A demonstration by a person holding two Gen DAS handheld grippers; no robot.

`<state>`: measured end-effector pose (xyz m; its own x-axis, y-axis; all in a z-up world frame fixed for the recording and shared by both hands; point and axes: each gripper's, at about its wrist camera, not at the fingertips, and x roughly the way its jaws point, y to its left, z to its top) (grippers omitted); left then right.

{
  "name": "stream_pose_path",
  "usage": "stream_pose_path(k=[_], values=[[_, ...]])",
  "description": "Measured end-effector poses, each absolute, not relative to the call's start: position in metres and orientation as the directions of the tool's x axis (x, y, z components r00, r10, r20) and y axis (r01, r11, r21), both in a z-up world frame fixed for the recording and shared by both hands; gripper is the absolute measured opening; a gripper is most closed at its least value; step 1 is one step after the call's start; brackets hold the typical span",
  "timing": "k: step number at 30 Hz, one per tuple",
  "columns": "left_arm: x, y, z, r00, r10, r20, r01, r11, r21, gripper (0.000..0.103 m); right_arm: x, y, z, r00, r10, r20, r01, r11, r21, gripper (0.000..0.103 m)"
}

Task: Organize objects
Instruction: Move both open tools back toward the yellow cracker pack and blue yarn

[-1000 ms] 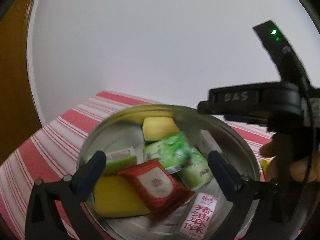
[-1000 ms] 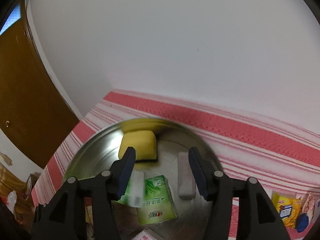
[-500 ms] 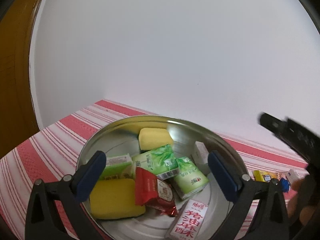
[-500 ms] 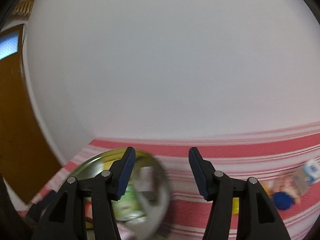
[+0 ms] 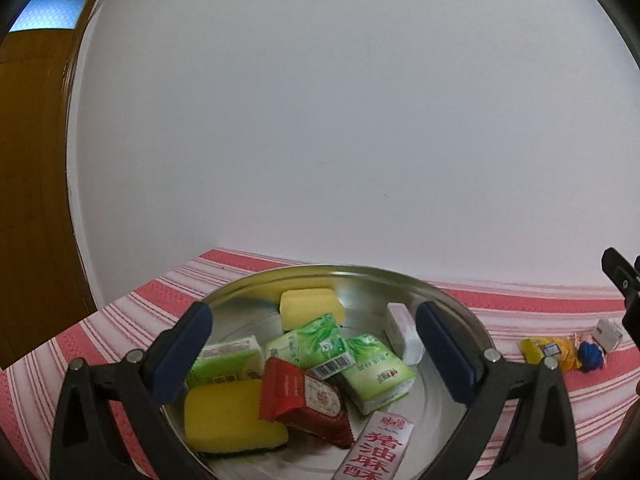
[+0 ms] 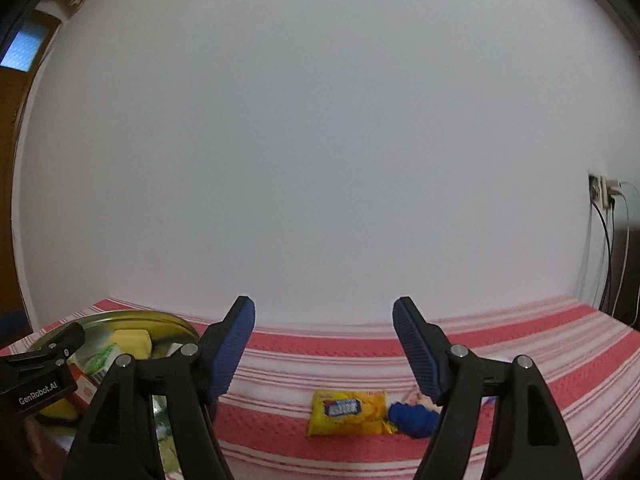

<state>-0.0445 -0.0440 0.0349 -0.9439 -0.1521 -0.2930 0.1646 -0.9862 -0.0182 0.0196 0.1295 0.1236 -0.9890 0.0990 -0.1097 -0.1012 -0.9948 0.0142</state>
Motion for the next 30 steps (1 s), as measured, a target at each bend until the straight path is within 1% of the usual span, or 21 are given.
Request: stream_pose_path(k=[4,7,11,14,21,30], values=[[-0.046,-0.038,0.032,-0.94,-0.154,-0.304,0.158,-0.987,0.012,0.103,0.017,0.135,0.119,-0.985,0.087,-0.148,-0.088,-0.996,0.005,0.074],[-0.046,-0.034,0.032,-0.941,-0.153,-0.3,0.152,-0.988,0.028,0.103,0.016,0.142,0.121,-0.985,0.071,-0.159,-0.074,-0.997,0.016,0.074],[-0.045,-0.035,0.031,-0.941,-0.144,-0.308,0.148,-0.989,0.011,0.103,0.022,0.155,0.122,-0.983,0.068,-0.168,-0.069,-0.998,0.002,0.074],[-0.045,-0.032,0.03,-0.937,-0.142,-0.32,0.147,-0.989,0.006,0.103,0.026,0.166,0.123,-0.982,0.086,-0.17,-0.086,-0.996,-0.008,0.074],[-0.041,-0.009,0.03,-0.945,-0.139,-0.297,0.123,-0.99,0.074,0.103,0.032,0.207,0.12,-0.973,0.135,-0.189,-0.136,-0.991,-0.005,0.074],[-0.039,0.025,0.031,-0.947,-0.066,-0.313,0.041,-0.995,0.086,0.103,0.047,0.259,0.123,-0.957,0.206,-0.203,-0.204,-0.979,-0.032,0.074]])
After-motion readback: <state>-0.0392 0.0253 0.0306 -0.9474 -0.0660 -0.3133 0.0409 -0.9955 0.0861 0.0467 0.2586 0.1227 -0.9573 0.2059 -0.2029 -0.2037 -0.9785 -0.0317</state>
